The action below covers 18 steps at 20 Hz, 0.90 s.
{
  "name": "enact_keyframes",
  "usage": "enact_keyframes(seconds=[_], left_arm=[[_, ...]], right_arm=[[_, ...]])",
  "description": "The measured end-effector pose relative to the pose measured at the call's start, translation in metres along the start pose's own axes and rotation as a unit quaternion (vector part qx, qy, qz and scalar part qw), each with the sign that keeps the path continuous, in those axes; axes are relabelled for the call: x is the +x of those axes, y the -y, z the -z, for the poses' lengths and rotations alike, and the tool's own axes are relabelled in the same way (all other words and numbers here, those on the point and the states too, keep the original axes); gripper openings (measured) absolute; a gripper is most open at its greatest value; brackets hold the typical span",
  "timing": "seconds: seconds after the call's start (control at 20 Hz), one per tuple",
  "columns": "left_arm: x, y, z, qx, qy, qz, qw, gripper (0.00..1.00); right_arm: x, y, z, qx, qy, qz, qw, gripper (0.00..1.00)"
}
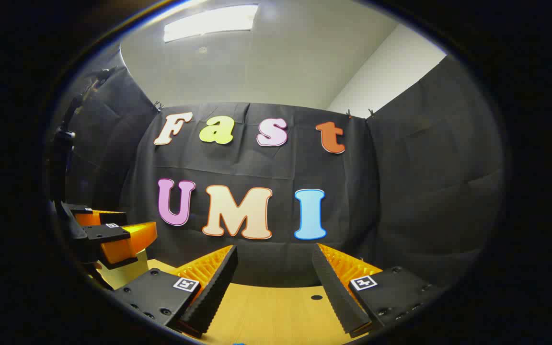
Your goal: Press the lid of the desktop garbage bin to open it, pick up the crumpled paper on the desktop and throw it into the bin, then pick up the pop can on the desktop and drop it into the bin, and finally close the garbage bin lid.
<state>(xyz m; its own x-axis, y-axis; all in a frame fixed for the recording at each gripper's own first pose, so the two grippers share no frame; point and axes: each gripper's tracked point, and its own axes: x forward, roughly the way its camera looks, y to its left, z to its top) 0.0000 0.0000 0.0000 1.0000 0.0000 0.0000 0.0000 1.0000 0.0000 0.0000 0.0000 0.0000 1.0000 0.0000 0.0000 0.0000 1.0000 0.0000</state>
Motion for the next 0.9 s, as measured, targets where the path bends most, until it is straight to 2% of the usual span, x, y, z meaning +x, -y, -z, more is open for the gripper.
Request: enact_keyframes(seconds=[0.35, 0.55, 0.9], left_arm=[[-0.001, -0.014, -0.015, 0.02, 0.018, -0.021, 0.999, 0.92], [0.008, -0.004, -0.024, 0.028, 0.031, -0.001, 0.999, 0.92], [0.01, 0.014, -0.006, 0.004, -0.003, 0.017, 1.0, 0.93]], right_arm=[[0.008, 0.008, -0.004, 0.003, 0.0, 0.019, 1.0, 0.98], [0.011, 0.023, -0.002, 0.009, -0.015, 0.04, 0.999, 0.98], [0.012, 0.032, -0.013, 0.01, -0.004, 0.061, 0.998, 0.98]])
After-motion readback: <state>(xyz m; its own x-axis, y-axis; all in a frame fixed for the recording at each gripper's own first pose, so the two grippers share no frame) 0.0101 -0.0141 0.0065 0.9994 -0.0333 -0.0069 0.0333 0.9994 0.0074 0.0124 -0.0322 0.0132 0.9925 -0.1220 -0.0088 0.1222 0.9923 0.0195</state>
